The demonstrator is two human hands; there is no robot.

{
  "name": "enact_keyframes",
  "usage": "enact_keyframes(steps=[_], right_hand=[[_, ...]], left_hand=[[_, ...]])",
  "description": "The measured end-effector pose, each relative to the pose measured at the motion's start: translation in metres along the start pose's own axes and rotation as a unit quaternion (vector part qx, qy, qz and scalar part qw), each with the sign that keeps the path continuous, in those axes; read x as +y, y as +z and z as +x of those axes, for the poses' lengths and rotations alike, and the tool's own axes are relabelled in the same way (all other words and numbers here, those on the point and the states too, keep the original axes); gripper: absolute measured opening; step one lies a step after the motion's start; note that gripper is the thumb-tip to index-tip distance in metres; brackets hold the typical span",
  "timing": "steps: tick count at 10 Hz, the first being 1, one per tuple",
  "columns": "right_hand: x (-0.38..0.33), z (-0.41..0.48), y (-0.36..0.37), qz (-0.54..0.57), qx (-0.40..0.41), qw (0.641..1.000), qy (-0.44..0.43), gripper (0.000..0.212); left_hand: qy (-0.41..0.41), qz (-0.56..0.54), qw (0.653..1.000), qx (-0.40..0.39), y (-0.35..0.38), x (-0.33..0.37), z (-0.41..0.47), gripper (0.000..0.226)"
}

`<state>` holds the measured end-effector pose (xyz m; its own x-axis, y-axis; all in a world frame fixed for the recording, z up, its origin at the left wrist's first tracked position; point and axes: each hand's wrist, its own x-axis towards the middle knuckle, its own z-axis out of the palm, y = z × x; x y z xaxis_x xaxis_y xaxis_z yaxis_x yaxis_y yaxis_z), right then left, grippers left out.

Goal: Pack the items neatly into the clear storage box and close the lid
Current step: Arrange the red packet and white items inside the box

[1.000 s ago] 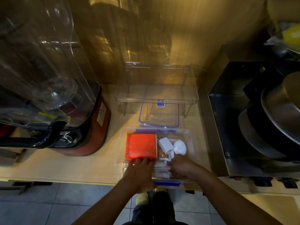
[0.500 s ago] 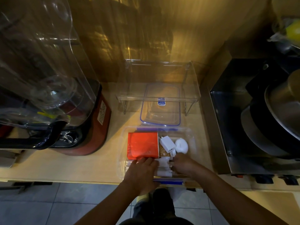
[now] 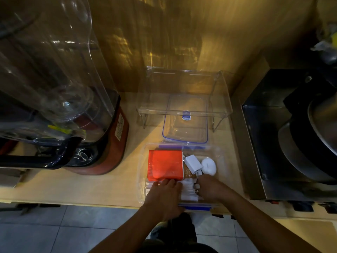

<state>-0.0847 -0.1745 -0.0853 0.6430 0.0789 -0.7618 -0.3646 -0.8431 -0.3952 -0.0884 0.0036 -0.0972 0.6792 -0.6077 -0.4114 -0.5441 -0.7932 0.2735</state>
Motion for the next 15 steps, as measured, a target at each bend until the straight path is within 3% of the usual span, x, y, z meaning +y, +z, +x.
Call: enact_keyframes(steps=[1,2,4,5,6,7,8,9,10,11,12,14,15], right_hand=[[-0.004,0.004,0.001,0.061,-0.014,0.998,-0.019,0.029],[-0.001,0.002,-0.004,0.174,-0.005,0.984,0.032,0.027],[-0.002,0.002,0.000,0.114,0.002,0.993,0.027,0.028],[-0.009,0.002,0.004,0.117,0.012,0.993,0.005,0.018],[-0.008,-0.002,-0.003,0.013,0.022,1.000,0.010,0.016],[-0.005,-0.001,-0.005,0.012,-0.033,0.999,0.005,0.015],[-0.006,0.000,-0.005,0.145,-0.029,0.988,0.043,0.022],[-0.008,0.001,-0.010,0.145,0.059,0.986,0.050,0.011],[-0.010,0.007,-0.013,0.063,0.251,0.966,0.031,0.009],[-0.015,0.018,-0.010,0.035,0.318,0.947,0.024,0.033],[-0.021,0.033,-0.008,-0.016,0.277,0.960,0.040,0.046],[-0.024,0.034,-0.016,-0.046,0.266,0.962,0.033,0.039],[-0.022,0.016,-0.024,-0.038,0.243,0.969,0.007,0.037]], left_hand=[[0.004,-0.008,1.000,-0.011,-0.001,0.000,0.001,0.062],[0.009,0.004,1.000,-0.016,-0.002,0.000,0.001,0.062],[0.024,-0.021,0.999,-0.030,-0.002,-0.001,0.004,0.067],[0.070,-0.042,0.997,0.013,0.000,-0.003,0.002,0.061],[0.086,-0.001,0.996,0.027,0.002,-0.004,-0.002,0.053],[0.059,0.011,0.998,0.001,0.002,-0.005,0.000,0.050],[0.056,0.012,0.998,-0.010,0.000,-0.003,0.002,0.049],[0.055,0.008,0.998,-0.006,0.003,-0.004,0.001,0.051],[0.055,0.008,0.998,-0.004,0.003,-0.004,0.001,0.054],[0.056,0.009,0.998,-0.007,0.003,-0.004,0.001,0.054],[0.060,0.003,0.998,-0.002,0.002,-0.004,0.001,0.054],[0.060,-0.008,0.998,0.003,0.001,-0.004,0.000,0.055],[0.103,-0.030,0.994,-0.002,-0.005,-0.006,-0.002,0.059]])
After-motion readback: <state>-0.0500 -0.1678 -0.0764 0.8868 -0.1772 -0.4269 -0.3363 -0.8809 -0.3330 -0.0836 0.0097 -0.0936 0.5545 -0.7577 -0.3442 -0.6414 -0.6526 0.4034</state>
